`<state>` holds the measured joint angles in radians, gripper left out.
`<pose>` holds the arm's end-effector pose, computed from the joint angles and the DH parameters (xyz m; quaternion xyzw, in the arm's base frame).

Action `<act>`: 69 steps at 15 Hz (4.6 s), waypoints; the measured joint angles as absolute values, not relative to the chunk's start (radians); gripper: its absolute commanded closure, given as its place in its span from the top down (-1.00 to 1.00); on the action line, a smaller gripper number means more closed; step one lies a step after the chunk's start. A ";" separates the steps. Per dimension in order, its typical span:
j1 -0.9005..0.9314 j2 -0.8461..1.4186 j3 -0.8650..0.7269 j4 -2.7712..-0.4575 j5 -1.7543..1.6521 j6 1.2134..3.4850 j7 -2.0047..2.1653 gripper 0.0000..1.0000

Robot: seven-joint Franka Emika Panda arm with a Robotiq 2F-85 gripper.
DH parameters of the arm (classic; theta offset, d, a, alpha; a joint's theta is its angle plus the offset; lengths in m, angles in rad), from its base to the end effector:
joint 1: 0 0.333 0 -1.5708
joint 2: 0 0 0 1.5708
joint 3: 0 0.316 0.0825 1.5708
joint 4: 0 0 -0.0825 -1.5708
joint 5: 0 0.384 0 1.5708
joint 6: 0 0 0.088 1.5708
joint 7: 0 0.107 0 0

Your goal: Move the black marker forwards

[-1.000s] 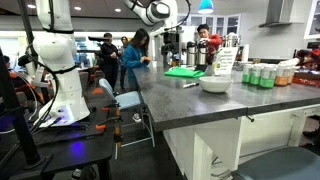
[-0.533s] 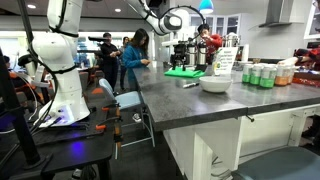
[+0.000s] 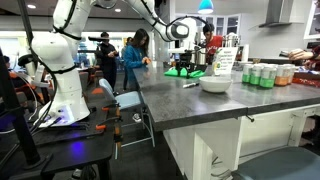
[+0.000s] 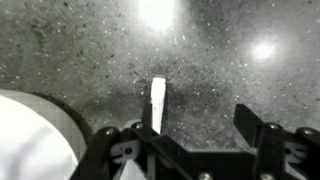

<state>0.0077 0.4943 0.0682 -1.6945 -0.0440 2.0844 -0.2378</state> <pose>0.6583 0.0435 0.3018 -0.9850 -0.1644 0.0515 0.0020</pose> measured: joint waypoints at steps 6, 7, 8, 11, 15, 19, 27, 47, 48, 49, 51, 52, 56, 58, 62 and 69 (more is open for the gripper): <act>-0.018 0.552 0.068 -1.686 -0.019 2.084 -0.238 0.55; -0.022 0.557 0.068 -1.687 -0.018 2.084 -0.238 0.24; -0.025 0.561 0.068 -1.689 -0.018 2.084 -0.238 0.08; -0.030 0.564 0.068 -1.695 -0.018 2.084 -0.238 -0.39; -0.030 0.562 0.069 -1.698 -0.018 2.085 -0.238 -0.97; -0.028 0.558 0.070 -1.697 -0.018 2.085 -0.238 -0.91; -0.028 0.414 0.073 -1.854 -0.024 2.085 -0.297 -0.91; -0.060 0.156 0.012 -2.313 0.134 2.358 -0.234 -0.91; -0.060 0.153 0.012 -2.310 0.156 2.351 -0.198 -0.91; -0.057 0.150 0.012 -2.306 0.164 2.340 -0.148 -0.91; -0.050 0.144 0.012 -2.295 0.165 2.316 -0.033 -0.91; -0.047 0.143 0.012 -2.288 0.165 2.309 0.025 -0.91; -0.041 0.143 0.010 -2.269 0.166 2.289 0.244 -0.91; -0.039 0.144 0.008 -2.266 0.175 2.284 0.342 -0.91; -0.030 0.153 0.006 -2.266 0.221 2.280 0.523 -0.91; -0.024 0.194 -0.003 -2.267 0.367 2.319 0.706 -0.91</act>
